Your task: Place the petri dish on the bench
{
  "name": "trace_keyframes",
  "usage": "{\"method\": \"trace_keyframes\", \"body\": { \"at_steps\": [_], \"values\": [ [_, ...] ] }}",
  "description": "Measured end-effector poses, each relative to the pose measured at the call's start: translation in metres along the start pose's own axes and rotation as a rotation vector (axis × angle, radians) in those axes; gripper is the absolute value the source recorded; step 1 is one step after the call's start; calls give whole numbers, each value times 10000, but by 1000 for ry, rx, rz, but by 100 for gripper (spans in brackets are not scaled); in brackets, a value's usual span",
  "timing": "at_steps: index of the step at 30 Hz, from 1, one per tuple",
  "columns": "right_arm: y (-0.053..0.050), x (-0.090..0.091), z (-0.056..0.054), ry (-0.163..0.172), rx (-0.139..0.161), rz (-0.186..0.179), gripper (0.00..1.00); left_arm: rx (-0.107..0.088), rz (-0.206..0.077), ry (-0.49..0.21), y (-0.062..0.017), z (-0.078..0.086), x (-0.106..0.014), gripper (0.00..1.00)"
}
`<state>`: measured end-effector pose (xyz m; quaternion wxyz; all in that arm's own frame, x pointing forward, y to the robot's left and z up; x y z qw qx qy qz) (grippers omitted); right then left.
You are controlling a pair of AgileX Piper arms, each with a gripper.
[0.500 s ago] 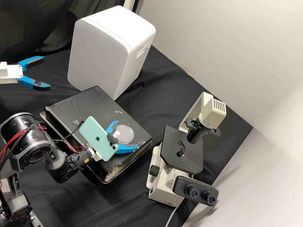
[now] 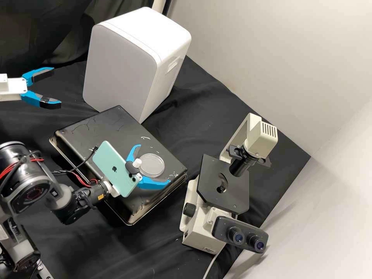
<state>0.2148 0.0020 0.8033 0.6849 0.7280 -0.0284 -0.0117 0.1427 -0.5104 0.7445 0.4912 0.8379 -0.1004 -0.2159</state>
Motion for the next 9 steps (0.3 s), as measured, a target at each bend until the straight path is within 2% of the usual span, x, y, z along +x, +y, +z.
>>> {"method": "trace_keyframes", "body": {
  "at_steps": [2, 5, 9],
  "values": [
    [7, -17, 0, -2, 17, 5, 100, 0, 0, 0, 0, 0, 0, 100],
    [20, -41, 0, -2, 62, 13, 100, 0, 0, 0, 0, 0, 0, 100],
    [45, -47, 5, -4, 91, 25, 100, 0, 0, 0, 0, 0, 0, 100]
  ]
}}
